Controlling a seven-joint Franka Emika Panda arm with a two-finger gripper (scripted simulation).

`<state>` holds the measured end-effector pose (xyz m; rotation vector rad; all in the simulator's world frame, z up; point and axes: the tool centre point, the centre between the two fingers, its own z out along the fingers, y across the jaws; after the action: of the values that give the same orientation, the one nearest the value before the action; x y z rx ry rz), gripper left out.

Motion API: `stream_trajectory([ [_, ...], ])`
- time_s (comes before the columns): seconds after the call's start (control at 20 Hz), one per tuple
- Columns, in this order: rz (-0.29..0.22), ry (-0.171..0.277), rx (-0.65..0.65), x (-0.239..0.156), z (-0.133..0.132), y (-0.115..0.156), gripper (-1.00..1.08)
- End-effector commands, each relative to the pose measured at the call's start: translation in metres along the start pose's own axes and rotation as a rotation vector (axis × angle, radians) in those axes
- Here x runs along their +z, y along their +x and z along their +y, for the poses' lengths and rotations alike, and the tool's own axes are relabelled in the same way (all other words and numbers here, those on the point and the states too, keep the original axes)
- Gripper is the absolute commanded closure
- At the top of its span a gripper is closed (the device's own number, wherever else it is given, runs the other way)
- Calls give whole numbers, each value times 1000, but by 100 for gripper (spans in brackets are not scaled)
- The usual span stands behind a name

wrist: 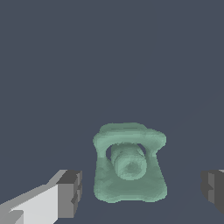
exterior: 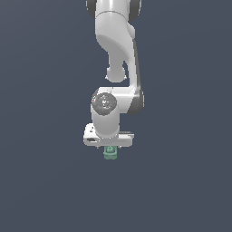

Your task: Pick up the object and move it to a goal position.

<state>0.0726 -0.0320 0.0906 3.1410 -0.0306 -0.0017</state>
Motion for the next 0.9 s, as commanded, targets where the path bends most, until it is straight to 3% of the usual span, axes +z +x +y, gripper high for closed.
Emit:
stream_trajectory([
  [0.0,0,0,0,3,0,0,-92],
  [0.45,1,0,1,44,0,0,-92],
  [0.75,1,0,1,50,0,1,-92],
  [0.8,1,0,1,50,0,1,108],
  [0.85,1,0,1,50,0,1,108],
])
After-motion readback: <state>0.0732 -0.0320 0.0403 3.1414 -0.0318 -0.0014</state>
